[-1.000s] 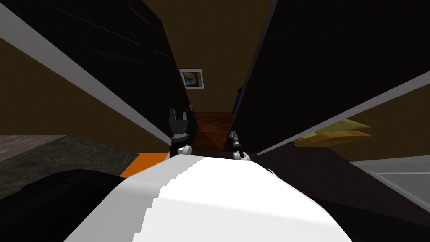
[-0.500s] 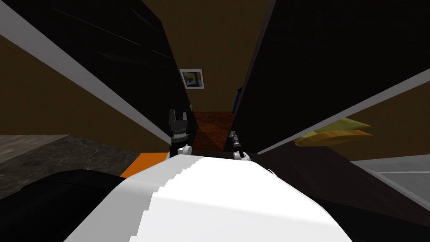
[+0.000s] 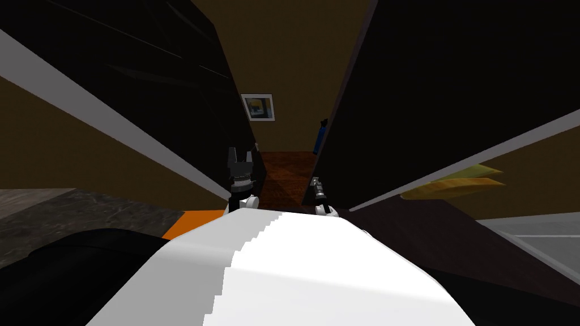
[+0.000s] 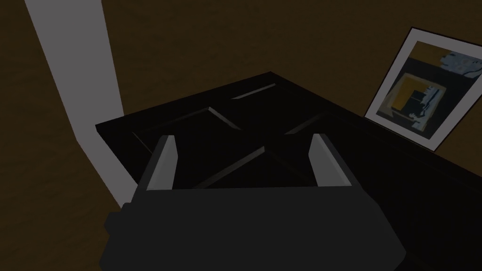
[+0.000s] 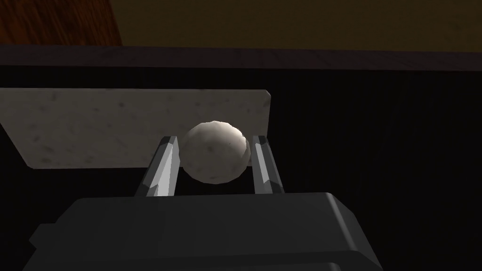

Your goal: Push the door open

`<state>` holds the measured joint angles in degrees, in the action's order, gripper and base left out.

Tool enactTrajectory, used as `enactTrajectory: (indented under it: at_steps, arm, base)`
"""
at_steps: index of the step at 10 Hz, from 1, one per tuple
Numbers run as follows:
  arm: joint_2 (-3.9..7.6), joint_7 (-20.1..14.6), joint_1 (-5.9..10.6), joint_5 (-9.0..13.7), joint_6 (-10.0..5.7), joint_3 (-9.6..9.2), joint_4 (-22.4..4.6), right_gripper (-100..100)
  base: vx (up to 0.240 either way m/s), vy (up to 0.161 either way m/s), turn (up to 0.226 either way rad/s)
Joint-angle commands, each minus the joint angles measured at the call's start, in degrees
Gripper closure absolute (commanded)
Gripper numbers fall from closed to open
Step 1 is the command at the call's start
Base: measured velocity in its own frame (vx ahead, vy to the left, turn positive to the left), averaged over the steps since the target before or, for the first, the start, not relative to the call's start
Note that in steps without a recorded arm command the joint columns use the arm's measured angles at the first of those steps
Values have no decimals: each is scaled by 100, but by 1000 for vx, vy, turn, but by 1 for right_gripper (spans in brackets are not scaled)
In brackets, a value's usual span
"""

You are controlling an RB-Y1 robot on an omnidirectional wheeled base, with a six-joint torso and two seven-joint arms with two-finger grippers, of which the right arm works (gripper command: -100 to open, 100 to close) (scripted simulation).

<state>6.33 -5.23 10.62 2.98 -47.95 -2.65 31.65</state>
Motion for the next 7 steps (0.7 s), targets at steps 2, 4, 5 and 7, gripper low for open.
enactTrajectory:
  at_steps: [2,4,5,7]
  arm:
    - [38,48,110,66,-84,120,-136,100]
    - [65,96,106,140,-77,248,-150,100]
    - [65,96,106,140,-77,248,-150,100]
    - [96,150,100,224,-70,393,-165,100]
  base:
    - [154,47,-28]
    - [183,52,-63]
    - [118,39,5]
    - [172,78,-60]
